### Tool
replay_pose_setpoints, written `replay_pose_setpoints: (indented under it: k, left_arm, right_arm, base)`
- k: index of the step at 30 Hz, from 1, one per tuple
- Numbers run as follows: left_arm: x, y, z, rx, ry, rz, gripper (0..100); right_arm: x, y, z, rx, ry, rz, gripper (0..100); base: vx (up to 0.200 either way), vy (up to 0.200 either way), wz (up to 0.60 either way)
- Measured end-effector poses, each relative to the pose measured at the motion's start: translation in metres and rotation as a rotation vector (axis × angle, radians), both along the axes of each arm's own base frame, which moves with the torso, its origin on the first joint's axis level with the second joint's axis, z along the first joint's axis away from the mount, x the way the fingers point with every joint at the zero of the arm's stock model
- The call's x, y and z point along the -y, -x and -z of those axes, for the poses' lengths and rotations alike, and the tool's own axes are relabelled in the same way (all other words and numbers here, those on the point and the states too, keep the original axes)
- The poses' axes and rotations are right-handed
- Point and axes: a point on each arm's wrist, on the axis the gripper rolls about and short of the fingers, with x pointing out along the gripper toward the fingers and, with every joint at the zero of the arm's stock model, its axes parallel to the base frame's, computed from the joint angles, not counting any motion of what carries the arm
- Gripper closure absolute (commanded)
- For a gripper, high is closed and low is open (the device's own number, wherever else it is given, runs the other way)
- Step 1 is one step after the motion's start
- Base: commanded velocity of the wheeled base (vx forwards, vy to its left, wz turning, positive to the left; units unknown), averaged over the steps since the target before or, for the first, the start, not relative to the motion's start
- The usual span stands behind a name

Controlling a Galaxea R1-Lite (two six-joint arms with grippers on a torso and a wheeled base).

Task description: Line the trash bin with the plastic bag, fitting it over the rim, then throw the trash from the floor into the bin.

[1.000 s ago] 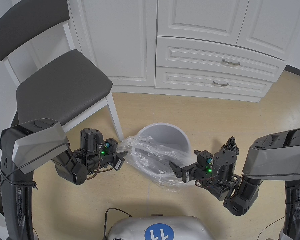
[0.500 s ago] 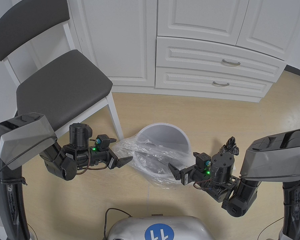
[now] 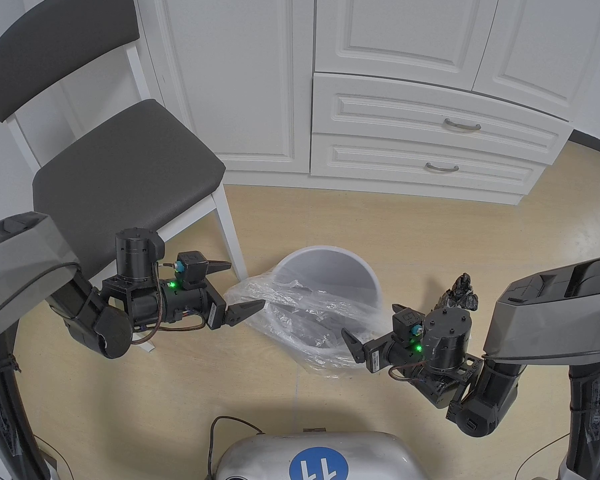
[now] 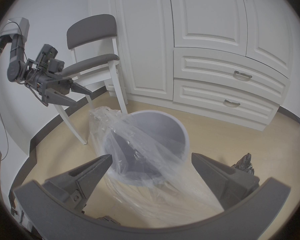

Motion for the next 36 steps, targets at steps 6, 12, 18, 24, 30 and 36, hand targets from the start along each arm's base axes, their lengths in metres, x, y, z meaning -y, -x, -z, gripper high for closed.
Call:
replay_pose_setpoints:
  k: [6,12,18,24,30,36]
  left_arm:
    - [0.007,0.019,-0.028,0.031,0.027,-0.043,0]
    - [0.012,0.041,-0.067,0.108,0.067,-0.173,0]
    - [0.005,0.061,-0.105,0.208,0.131,-0.246,0]
    - [-0.021,0.084,-0.143,0.321,0.208,-0.322,0]
    - [-0.047,0.105,-0.167,0.410,0.245,-0.399,0]
    - [-0.062,0.115,-0.177,0.457,0.254,-0.447,0]
  right_arm:
    - [-0.002,0.003,-0.004,0.020,0.016,0.034,0]
    - [-0.003,0.006,-0.010,0.053,0.066,0.017,0]
    - [-0.007,0.007,-0.024,0.163,0.208,-0.107,0]
    - [-0.009,0.007,-0.028,0.206,0.425,-0.250,0]
    - [-0.013,-0.002,-0.034,0.180,0.512,-0.298,0]
    - [-0.013,-0.019,-0.039,0.168,0.610,-0.271,0]
  base:
    - [0.000,0.000,0.00]
    - [0.000,0.000,0.00]
    - [0.000,0.000,0.00]
    - [0.000,0.000,0.00]
    - [0.000,0.000,0.00]
    - [0.000,0.000,0.00]
